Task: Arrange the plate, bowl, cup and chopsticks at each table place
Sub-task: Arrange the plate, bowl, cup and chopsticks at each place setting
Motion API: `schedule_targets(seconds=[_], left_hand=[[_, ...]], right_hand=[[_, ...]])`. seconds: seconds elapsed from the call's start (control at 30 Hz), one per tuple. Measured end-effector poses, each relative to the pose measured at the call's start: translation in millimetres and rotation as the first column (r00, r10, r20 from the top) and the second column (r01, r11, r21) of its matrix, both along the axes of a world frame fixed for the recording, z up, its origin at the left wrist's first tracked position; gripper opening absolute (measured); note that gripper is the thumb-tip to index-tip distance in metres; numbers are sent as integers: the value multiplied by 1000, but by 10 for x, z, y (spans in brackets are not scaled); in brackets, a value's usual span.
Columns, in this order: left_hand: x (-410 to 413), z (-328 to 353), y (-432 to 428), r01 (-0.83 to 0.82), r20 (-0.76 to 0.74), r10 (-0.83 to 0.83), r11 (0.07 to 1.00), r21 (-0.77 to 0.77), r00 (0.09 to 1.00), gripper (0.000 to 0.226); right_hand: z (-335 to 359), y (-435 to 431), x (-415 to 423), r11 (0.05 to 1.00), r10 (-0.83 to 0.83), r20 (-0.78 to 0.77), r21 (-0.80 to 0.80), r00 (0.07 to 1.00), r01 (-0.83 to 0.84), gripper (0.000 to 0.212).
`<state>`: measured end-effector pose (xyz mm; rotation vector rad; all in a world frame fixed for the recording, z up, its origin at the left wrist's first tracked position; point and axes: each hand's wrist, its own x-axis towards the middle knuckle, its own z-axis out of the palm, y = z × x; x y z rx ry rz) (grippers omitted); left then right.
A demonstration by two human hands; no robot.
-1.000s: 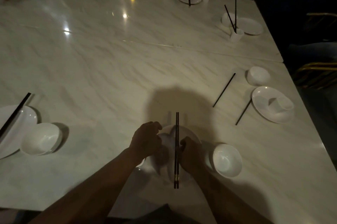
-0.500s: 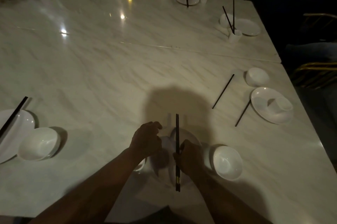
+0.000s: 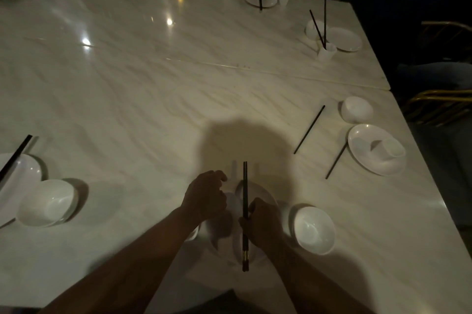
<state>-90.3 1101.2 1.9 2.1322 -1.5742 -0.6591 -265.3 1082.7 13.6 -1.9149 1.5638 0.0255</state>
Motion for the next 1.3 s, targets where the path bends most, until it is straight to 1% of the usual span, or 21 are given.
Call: schedule_targets(seconds=[0.1,0.23,0.33,0.4,0.47,0.57,0.67,0.73,0.87,1.03,1.17,1.23,1.3], left_hand=[[-11,7,-6,-2,5,2,1000,7,1000,38],[-30,3,-24,-6,6,6,1000,20,1000,39],[-65,23,-73,-4,11,3,1000,23,1000,38],[-114,47,-135,6,12,-6,1000,26,1000,38],[-188,67,-216,9,16,-9,1000,6,1000,36],[-330,114,-354,22,23,-22,1000,-12,1000,35],[-466,146,-484,46,34,-45,999,-11,998,38],[-555,144,-551,49,51,-49,999,-7,998,38],[-739,130,-684,44,70,-43,999,-19,997,33],[-1075,107,-937,-22,88,20,1000,18,996,33],[-1576,63,-1266,-47,155,49,999,-21,987,38],[-1953,37,-1482,-63,157,67,998,-33,985,38],[-2400,0,-1682,-106,138,110,994,-36,984,39]], right_hand=[[-46,-4,-13,1000,4,-15,-10,1000,-4,25],[-84,-9,-25,1000,10,-31,-24,999,-10,34],[-114,-39,-73,997,59,-37,-53,998,-61,40],[-60,-135,-133,998,22,10,-53,1000,-21,37],[23,-281,-228,998,-9,64,-65,998,13,29],[161,-502,-416,993,46,79,-113,996,-37,21],[248,-731,-671,986,27,83,-164,996,-13,21],[280,-883,-885,986,7,55,-170,998,3,19],[263,-1179,-1428,982,7,-51,-187,999,-17,13],[91,-1583,-2262,971,93,-204,-197,974,-134,19],[-108,-2001,-2896,942,214,-226,-211,950,-262,18],[-228,-2207,-3166,904,301,-218,-244,928,-350,21],[-344,-2337,-3436,890,345,-189,-245,919,-385,24]])
